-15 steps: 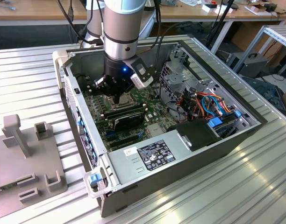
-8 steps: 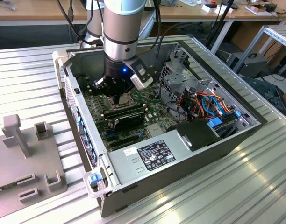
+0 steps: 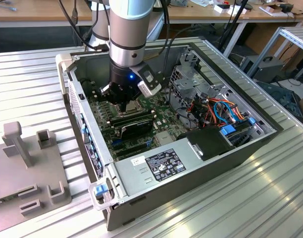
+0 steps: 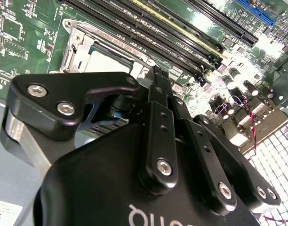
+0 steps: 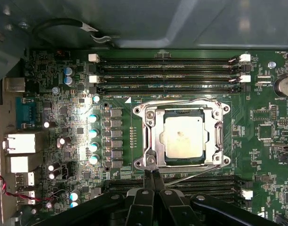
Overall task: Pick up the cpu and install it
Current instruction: 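Install the second cpu locking lever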
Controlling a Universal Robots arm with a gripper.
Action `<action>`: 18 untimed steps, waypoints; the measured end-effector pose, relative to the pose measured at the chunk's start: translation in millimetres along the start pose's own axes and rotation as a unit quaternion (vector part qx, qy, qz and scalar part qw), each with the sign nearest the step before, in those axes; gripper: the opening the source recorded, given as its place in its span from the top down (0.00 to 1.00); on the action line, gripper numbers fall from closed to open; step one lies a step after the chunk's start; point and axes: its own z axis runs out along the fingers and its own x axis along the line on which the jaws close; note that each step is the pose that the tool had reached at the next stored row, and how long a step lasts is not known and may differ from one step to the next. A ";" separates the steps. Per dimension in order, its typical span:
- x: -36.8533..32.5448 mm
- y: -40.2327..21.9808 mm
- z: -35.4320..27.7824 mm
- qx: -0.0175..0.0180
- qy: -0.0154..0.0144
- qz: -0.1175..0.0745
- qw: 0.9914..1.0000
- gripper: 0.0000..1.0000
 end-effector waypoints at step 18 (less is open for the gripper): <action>1.6 -0.2 11.9 0.000 0.000 0.000 1.000 0.89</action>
